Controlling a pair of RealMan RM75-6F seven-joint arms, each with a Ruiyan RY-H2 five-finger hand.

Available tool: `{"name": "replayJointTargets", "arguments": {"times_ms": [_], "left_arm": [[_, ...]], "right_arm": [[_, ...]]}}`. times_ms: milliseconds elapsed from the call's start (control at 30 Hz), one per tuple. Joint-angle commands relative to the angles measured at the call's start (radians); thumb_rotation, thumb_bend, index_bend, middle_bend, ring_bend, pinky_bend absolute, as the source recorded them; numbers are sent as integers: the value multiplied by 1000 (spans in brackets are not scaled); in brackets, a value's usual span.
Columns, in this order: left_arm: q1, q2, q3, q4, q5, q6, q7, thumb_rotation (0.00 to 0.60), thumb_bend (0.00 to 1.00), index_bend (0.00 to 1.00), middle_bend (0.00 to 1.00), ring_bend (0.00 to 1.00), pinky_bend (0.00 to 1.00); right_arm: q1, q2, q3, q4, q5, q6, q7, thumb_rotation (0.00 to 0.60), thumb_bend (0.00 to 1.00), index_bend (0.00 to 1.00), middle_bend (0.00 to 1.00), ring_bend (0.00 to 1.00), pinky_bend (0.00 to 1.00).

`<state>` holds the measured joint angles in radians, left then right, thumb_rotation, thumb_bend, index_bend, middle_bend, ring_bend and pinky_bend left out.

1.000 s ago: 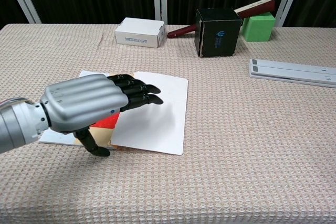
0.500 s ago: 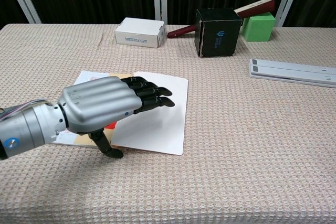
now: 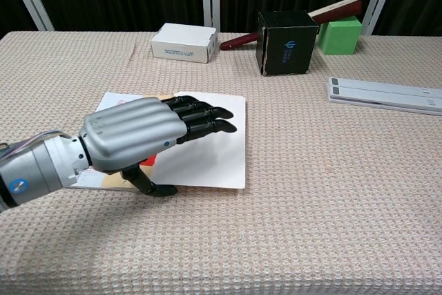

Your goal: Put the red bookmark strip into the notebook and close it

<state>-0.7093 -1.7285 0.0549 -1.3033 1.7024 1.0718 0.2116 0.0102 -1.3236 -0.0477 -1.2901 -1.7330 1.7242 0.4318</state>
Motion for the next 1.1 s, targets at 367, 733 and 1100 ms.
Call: {"name": "replayJointTargets", "arguments": {"times_ms": [367,733,1100], "left_arm": [[29,-1,7,25,22,75,-20,600,249,85,0,0,73],[95,8,1,16,33,212,-85,600,251,85,0,0,72],[146,-18,-19,13,11,260,-18,600,240,85,0,0,70]], "right_arm": [[2,-1,3,0,1,-1,2,600,176,290,266,168,231],[19,6,5,-20,-11,-16,-17,600,176,290,267,168,231],[30,14,4,-41,-14,-33,-34,600,176,290,267,168,231]]}}
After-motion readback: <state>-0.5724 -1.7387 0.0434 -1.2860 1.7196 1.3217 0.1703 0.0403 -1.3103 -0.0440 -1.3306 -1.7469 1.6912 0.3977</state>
